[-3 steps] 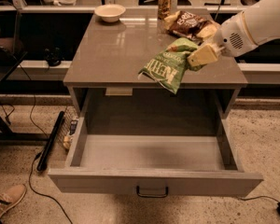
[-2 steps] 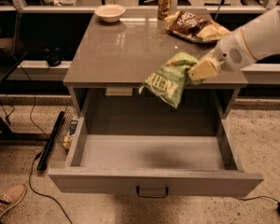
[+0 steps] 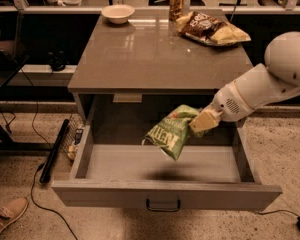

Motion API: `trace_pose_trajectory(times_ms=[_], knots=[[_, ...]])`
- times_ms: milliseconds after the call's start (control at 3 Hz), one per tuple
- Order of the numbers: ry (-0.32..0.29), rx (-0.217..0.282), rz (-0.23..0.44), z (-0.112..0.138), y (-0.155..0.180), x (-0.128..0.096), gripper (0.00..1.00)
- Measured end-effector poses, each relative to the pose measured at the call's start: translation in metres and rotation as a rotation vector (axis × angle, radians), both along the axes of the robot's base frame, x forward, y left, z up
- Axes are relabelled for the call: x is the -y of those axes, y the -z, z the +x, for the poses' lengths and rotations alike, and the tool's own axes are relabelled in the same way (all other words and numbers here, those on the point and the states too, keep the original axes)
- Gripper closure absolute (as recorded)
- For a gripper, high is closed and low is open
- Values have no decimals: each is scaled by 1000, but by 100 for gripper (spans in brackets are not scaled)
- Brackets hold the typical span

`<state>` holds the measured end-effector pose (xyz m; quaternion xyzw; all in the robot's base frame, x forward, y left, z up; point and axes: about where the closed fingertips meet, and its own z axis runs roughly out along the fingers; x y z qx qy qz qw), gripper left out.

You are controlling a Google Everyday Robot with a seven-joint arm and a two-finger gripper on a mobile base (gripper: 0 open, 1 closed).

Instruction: Place green jalapeno chip bag into top drawer

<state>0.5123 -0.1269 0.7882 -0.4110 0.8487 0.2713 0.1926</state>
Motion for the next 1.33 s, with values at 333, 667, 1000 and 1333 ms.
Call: trace_pose_trajectory(times_ms=[333,667,1000,1333], knots=[[18,-36,38,14,39,-29,100],[38,-34,84,32,66,-63,100],[59,-26,126,46,81,-91,84],[70,-18,156,52,88,-110,61]])
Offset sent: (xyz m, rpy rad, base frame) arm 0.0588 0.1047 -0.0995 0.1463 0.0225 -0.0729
